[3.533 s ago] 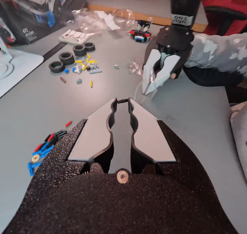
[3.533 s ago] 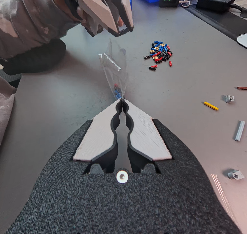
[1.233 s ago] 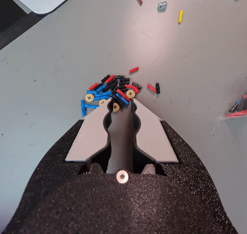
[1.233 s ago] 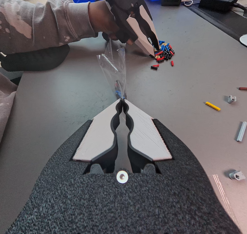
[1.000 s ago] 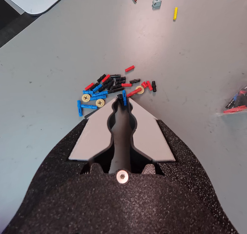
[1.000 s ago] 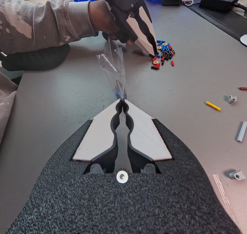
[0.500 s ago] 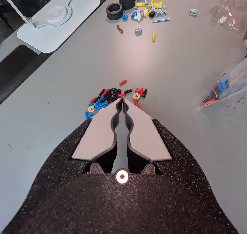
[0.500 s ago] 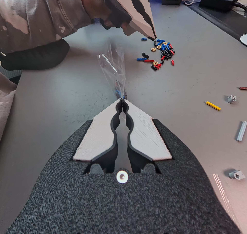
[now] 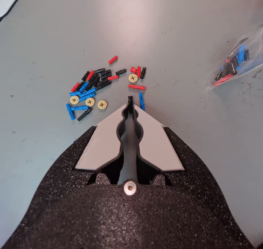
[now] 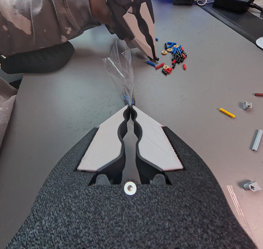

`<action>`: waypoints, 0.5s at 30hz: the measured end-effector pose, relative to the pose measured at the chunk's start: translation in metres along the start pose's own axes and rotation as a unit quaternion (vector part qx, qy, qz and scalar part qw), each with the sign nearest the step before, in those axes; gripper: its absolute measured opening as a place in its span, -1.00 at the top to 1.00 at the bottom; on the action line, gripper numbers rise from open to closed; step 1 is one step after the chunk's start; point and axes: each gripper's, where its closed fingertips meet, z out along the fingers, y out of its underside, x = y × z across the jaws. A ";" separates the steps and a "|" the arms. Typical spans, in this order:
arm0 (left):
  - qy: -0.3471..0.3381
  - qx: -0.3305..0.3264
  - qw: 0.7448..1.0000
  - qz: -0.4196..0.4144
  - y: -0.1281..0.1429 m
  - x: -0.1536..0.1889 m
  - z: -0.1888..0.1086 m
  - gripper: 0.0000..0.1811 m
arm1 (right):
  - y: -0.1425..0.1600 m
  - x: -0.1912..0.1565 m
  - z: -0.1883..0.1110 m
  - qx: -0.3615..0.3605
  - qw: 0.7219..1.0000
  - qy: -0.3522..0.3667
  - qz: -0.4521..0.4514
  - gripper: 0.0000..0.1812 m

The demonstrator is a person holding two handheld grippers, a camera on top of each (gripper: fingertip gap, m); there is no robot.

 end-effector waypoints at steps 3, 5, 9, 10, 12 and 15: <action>0.030 0.076 0.997 -0.005 -0.033 0.015 -0.019 0.95 | 0.000 0.000 0.000 0.000 1.000 0.001 0.000 1.00; 0.084 0.156 0.984 0.023 -0.072 0.050 -0.045 0.95 | 0.000 0.001 0.000 -0.001 1.000 0.000 0.003 1.00; 0.148 0.194 0.966 0.087 -0.108 0.112 -0.064 0.95 | 0.000 0.001 0.001 -0.002 1.000 0.000 0.006 1.00; 0.149 0.191 0.966 0.094 -0.109 0.120 -0.061 0.95 | 0.000 0.001 0.001 -0.002 1.000 0.001 0.005 1.00; 0.147 0.177 0.968 0.102 -0.106 0.125 -0.052 0.94 | 0.000 0.001 0.001 -0.001 1.000 0.003 0.002 1.00; 0.140 0.187 0.969 0.083 -0.105 0.114 -0.053 0.81 | 0.000 0.001 0.001 -0.001 1.000 0.003 0.001 1.00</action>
